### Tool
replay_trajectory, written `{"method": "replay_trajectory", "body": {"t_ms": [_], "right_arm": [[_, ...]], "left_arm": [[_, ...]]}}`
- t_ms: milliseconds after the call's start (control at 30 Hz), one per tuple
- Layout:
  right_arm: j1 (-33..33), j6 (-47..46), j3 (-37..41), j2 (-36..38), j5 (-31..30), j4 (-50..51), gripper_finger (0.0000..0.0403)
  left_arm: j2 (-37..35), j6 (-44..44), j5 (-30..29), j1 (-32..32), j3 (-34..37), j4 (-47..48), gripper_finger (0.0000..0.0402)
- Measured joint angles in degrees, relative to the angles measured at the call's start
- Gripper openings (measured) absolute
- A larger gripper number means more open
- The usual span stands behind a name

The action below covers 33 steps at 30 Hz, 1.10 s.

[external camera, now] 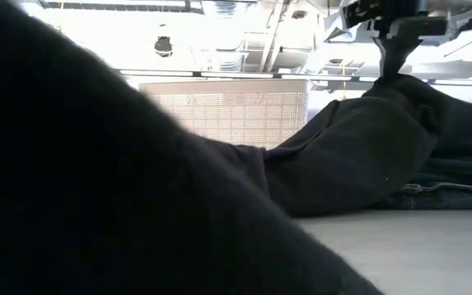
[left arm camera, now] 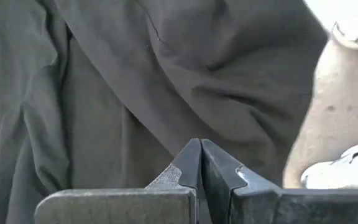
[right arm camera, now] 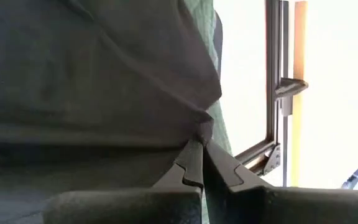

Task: Fold laundry
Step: Fold the black shirt from the white laundry organizer

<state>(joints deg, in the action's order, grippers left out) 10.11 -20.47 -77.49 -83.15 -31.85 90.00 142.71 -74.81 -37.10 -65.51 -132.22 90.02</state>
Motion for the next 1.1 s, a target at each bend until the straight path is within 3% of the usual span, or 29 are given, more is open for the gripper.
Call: {"method": "replay_trajectory", "body": {"t_ms": [367,533,733,900,1100], "right_arm": [[-3.6,0.2,0.1,-1.6,1.0,-0.4,0.0018],[-3.6,1.0,0.1,-1.5,0.6,-1.3,0.0019],[-3.3,1.0,0.1,-1.5,0.5,-1.6,0.0019],[-3.3,1.2,0.1,-1.5,1.0,-1.5,0.0019],[-2.6,1.7,0.1,-1.5,1.6,-1.5,0.002]], "left_arm": [[-1.3,-14.1,-11.0,-2.5,0.7,-4.1,0.0],[-0.9,-0.6,-10.8,-1.4,5.4,-20.1,0.0021],[-1.0,15.3,-9.1,3.1,8.5,-33.0,0.0086],[-1.0,23.1,-6.3,5.5,8.5,-37.5,0.0152],[-1.0,23.8,-6.3,7.0,8.5,-37.0,0.0224]]}}
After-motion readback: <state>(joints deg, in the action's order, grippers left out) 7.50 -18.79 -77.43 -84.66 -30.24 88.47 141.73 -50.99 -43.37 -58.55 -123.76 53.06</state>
